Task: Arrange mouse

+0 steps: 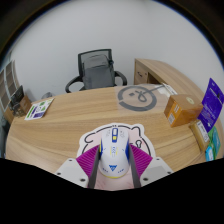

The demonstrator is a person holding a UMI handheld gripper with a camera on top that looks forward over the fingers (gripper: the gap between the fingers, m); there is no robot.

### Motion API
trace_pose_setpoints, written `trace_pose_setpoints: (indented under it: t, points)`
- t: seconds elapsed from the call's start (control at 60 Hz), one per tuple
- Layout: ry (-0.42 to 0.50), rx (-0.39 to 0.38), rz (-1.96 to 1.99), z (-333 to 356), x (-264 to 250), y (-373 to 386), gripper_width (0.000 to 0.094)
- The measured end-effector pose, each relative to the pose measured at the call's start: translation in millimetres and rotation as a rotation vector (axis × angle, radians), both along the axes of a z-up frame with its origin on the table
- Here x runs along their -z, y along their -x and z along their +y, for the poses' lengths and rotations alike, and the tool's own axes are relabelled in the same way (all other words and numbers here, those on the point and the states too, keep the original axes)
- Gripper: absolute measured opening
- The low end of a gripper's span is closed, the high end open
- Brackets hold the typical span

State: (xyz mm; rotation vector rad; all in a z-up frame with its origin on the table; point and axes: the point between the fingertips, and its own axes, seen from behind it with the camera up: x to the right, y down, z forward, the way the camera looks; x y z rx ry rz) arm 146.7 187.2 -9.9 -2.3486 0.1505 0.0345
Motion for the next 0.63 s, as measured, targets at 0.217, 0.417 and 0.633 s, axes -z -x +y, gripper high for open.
trace_pose_setpoints:
  t: [0.217,0.417,0.633]
  points:
    - [0.006,-0.001,-0.005,-33,-32,13,0.0835]
    - [-0.044,0.052,0.005,-101,-81,43,0.0832]
    - [-0.087,0.113,0.031,-206,-123,100,0.0833]
